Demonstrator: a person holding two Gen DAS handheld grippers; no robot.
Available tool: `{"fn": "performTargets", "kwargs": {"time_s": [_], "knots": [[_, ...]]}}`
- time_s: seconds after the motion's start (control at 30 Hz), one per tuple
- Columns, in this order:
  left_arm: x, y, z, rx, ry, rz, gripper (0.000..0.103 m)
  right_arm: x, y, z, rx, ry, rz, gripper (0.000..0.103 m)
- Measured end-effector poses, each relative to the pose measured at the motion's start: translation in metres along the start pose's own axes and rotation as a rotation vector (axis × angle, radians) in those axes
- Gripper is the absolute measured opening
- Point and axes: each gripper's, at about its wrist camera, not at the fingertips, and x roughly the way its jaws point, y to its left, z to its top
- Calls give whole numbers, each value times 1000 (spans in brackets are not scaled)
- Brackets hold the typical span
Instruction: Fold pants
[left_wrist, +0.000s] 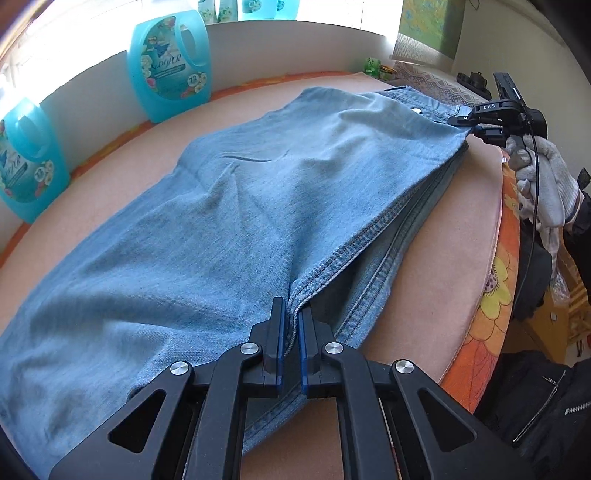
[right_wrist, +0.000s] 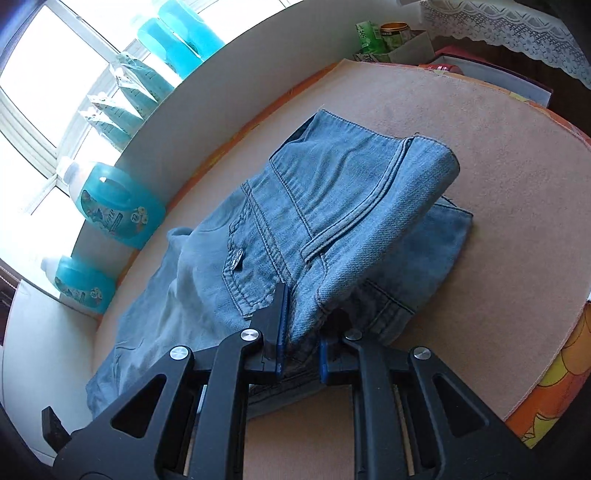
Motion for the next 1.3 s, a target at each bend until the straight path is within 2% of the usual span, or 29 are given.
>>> {"fn": "performTargets", "kwargs": {"time_s": [0.07, 0.1, 0.13, 0.23, 0.33, 0.37, 0.43, 0.57, 0.6, 0.63, 0.7, 0.97, 1.17, 1.2, 1.3], "knots": [[-1, 1, 0, -6, -3, -1, 5, -3, -10, 3, 47, 25, 29, 23], [-1, 2, 0, -9, -8, 2, 4, -7, -16, 4, 76, 18, 40, 33], [-2, 3, 0, -14, -11, 1, 4, -13, -24, 5, 111, -2, 52, 37], [-4, 4, -2, -23, -21, 3, 4, -26, -46, 8, 190, -47, 92, 37], [-4, 5, -2, -27, -24, 6, 4, -29, -58, 14, 209, -59, 68, 37], [-5, 6, -2, -31, -23, 4, 4, -29, -59, 15, 197, -57, 41, 37], [-7, 8, -3, -39, -30, 10, 4, -31, -58, 14, 178, -57, 18, 11], [-10, 12, -3, -52, -39, 8, 4, -36, -58, 9, 148, -48, -47, 11], [-9, 11, -4, -50, -37, 7, 4, -38, -63, 8, 167, -45, -61, 20], [-9, 11, -4, -48, -35, 7, 4, -40, -68, 8, 194, -48, -62, 42], [-7, 9, -4, -44, -31, 4, 4, -43, -77, 7, 245, -72, -49, 63], [-2, 7, -6, -38, -18, -7, 4, -15, -73, 5, 321, 7, 11, 63], [0, 8, -7, -39, -14, -18, 4, -1, -67, 5, 339, -44, 37, 62], [0, 9, -7, -40, -15, -18, 4, 1, -66, 5, 341, -55, 42, 61], [0, 9, -8, -42, -17, -22, 4, 6, -67, 5, 350, -85, 44, 44]]}}
